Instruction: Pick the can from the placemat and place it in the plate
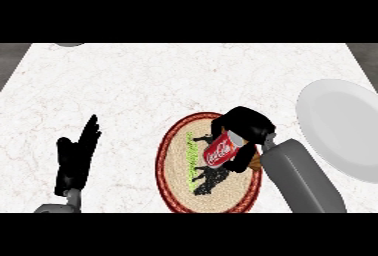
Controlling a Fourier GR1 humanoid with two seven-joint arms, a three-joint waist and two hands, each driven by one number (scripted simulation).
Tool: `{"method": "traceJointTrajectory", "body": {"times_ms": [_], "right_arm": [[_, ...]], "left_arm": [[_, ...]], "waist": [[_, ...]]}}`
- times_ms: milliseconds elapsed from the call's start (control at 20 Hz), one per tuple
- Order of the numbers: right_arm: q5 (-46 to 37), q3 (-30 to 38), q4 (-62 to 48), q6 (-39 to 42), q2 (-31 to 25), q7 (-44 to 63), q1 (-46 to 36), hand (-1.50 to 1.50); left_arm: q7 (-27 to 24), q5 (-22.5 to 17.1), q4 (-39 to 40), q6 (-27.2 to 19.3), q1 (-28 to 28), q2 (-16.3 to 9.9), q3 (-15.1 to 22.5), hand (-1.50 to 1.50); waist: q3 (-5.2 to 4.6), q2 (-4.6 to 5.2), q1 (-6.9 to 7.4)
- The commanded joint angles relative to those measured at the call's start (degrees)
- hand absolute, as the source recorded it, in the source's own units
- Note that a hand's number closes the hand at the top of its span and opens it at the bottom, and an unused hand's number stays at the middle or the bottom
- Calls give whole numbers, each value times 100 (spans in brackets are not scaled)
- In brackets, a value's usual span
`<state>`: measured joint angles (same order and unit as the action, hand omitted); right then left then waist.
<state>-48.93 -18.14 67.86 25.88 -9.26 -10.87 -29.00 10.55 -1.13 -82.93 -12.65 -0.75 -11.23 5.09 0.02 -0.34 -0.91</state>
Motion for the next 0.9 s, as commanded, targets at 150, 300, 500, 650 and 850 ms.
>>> {"method": "traceJointTrajectory", "body": {"times_ms": [150,300,500,650,850], "right_arm": [[-182,1787,-13,-1444,-535,1865,285,150],[-674,1740,300,-2398,-514,2045,575,150],[-542,1859,1645,-2219,-434,2542,835,150],[-824,2177,2073,-2767,-448,2997,540,150],[-1008,2343,3161,-2552,-532,3695,746,150]], "left_arm": [[-25,-75,-70,24,108,-90,-142,0],[52,-119,-12,160,34,-127,-133,0],[-132,-8,146,108,-10,35,-61,0],[96,102,-155,-87,142,66,1,0],[139,178,-226,-52,211,161,161,0]], "waist": [[-4,-11,-154],[-2,17,-37],[-7,9,-20],[-4,-2,17],[-7,-3,16]]}}
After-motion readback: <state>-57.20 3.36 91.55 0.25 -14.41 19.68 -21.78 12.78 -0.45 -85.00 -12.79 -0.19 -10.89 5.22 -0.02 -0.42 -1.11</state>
